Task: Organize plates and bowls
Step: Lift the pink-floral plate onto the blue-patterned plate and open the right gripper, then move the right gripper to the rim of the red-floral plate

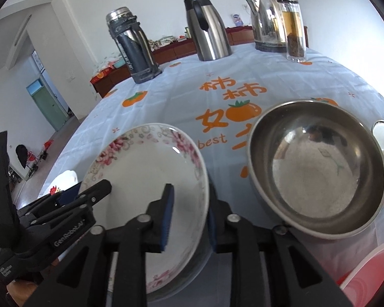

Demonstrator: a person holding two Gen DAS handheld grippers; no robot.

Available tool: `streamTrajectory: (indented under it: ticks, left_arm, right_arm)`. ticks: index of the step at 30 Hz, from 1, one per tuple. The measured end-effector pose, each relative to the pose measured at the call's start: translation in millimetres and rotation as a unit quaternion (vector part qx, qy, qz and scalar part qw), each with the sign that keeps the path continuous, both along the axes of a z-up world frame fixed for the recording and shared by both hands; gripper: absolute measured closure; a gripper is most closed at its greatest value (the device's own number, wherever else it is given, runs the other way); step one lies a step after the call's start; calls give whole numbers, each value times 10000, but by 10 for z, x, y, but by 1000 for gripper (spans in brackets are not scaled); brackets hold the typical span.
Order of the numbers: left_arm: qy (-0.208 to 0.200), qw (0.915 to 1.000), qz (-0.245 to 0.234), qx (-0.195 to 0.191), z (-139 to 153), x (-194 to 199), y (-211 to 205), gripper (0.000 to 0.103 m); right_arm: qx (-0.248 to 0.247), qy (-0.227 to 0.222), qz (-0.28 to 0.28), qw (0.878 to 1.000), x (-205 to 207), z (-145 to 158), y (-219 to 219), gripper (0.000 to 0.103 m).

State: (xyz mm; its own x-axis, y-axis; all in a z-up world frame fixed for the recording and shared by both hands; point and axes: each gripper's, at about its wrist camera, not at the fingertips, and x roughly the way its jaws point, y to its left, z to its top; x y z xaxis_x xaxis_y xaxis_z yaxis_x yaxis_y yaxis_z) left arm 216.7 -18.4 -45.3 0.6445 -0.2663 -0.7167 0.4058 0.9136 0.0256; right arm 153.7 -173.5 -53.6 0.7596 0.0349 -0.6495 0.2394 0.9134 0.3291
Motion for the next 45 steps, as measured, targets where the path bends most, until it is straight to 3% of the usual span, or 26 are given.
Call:
streamTrajectory:
  ticks: [4,10,14,19,24,30,35,45]
  left_arm:
    - [-443,9982,231,317,86,-77,-3,38]
    - [-635,9960,520,346,230,-175,195,38]
    - [-655,9951,710,221,317,-291,383,35]
    - [-760,9926,912,240,333,-513,537,30]
    - [-676,9907,1168,156,322,-673,801,30]
    - [-743,9846,1570,222,324,-932,1230,30]
    - [-560,9797,1918,159,229,-1074,1584,30]
    - [-413,9812,1887,9,128,-1208,1641,30]
  right_arm:
    - [17,-121,150,9998,-36,43,54,52]
    - [-200,-44,208,9996,-92,86,168,44]
    - [-268,-137,99,9995,-181,128,203,27]
    - [-881,-583,4,9944,-365,376,363,26]
    - [-1360,-983,96,9858,-560,575,581,19]
    - [-1210,-1018,279,9870,-718,483,728,19]
    - [-1242,-918,552,9865,-838,355,904,19]
    - [-1225,-991,792,9843,-1094,254,1063,19]
